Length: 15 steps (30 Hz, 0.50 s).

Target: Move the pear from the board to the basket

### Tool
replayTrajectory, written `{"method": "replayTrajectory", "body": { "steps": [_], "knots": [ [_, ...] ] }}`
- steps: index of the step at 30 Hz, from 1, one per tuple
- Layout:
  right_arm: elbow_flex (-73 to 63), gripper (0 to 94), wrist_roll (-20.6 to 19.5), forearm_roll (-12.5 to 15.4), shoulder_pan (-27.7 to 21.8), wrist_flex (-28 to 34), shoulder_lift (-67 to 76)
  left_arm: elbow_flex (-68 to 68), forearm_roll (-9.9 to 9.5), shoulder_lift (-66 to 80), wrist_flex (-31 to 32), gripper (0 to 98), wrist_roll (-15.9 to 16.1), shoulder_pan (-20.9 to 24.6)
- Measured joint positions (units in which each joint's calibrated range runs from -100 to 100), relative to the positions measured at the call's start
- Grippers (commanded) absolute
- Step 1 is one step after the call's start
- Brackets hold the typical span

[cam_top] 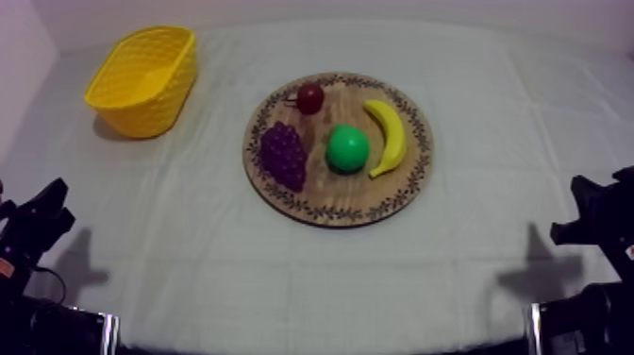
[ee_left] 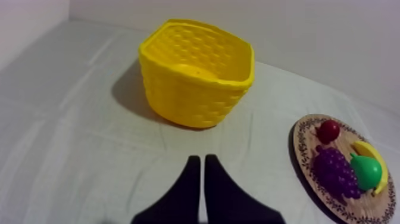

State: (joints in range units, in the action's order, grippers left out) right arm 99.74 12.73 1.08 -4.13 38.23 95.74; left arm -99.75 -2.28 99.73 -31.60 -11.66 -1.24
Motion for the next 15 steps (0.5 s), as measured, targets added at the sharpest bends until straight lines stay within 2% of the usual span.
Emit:
{"method": "replayTrajectory", "body": {
  "steps": [4,7,15],
  "knots": [
    [0.0,0.3,0.0,0.0,0.0,0.0,0.0,1.6,0.35,0.1,-2.3,4.8,0.0,-0.8],
    [0.0,0.3,0.0,0.0,0.0,0.0,0.0,1.7,0.35,0.2,-7.3,5.4,-0.4,-1.3],
    [0.0,0.3,0.0,0.0,0.0,0.0,0.0,2.2,0.41,0.3,-9.0,6.6,-0.9,-1.5]
  ]
}}
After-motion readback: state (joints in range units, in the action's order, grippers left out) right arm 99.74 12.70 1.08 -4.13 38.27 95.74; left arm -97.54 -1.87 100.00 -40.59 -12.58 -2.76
